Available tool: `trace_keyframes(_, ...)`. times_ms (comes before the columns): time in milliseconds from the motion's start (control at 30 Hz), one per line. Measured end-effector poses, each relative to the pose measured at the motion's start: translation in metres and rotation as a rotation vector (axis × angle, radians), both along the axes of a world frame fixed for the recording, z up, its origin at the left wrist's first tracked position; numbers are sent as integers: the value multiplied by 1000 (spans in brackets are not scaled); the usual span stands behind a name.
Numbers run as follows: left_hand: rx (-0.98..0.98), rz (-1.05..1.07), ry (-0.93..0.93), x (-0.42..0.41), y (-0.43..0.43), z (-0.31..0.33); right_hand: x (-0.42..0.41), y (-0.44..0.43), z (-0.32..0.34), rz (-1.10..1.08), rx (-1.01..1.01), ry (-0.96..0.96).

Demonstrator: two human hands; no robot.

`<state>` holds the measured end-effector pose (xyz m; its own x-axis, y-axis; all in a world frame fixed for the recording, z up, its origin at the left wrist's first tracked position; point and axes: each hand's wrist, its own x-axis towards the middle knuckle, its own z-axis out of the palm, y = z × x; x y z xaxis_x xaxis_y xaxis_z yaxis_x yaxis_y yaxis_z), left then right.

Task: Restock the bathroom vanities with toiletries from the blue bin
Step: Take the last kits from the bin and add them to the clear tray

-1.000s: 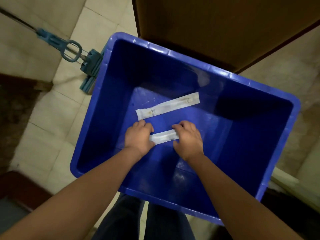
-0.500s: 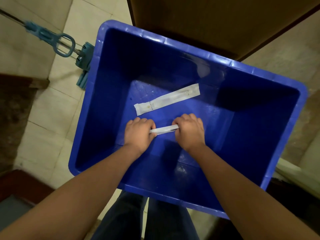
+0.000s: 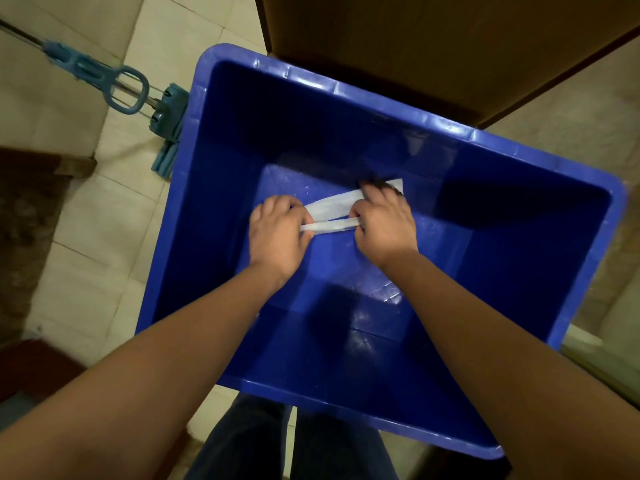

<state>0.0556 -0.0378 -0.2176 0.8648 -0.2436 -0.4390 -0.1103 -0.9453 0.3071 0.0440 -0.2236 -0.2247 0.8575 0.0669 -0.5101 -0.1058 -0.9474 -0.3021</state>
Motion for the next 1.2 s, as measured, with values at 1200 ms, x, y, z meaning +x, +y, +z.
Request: trace_keyframes(1200,-82,-792,-211,-37,19,241,-143,24,273,-429,318,115)
